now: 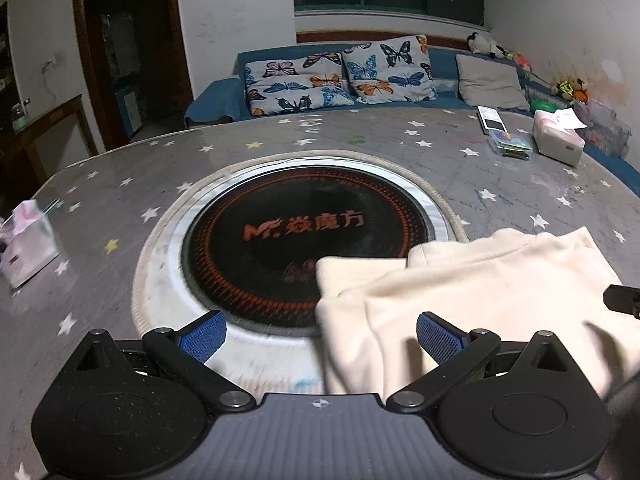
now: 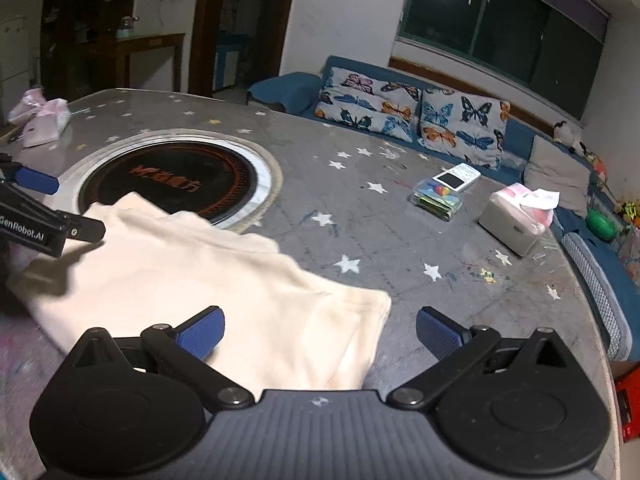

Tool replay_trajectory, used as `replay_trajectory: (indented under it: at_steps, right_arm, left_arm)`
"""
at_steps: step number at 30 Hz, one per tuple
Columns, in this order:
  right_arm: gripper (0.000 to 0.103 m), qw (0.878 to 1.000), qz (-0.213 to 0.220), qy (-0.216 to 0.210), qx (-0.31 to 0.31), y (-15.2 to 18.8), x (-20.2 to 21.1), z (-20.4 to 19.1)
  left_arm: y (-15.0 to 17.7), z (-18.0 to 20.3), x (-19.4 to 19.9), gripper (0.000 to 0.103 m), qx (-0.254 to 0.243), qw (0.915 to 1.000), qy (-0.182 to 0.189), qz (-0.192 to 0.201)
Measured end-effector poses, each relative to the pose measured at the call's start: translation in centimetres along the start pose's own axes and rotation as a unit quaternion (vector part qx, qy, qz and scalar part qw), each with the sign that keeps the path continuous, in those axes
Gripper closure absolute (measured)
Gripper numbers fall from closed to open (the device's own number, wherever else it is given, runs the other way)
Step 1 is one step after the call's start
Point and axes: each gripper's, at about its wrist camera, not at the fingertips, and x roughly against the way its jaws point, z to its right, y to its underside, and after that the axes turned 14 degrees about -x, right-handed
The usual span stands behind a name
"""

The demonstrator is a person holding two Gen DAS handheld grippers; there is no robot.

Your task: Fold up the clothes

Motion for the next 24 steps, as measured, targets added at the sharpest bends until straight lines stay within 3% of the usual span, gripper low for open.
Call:
replay_trajectory:
  at_steps: [12,17,24]
  right_arm:
    - [0.0,1.0,-0.01,0.026,0.0,3.7,2.4,0.7]
    - [0.0,0.999,0.014,0.038,-0.011,3.4,3.8,1.6]
    - [0.0,0.998,-0.017,0.058,-0.019,4.4,2.3,2.9]
  left_arm:
    - [3.4,-0.3,2.0,0.0,0.004,0.9998,-0.019,-0.01]
    - [3.2,-0.4,2.8,0.0,0.008,0.9997,-0.021,0.0]
    - [3.8,-0.3,2.2,0.0,0.007,0.9997,-0.02,-0.012]
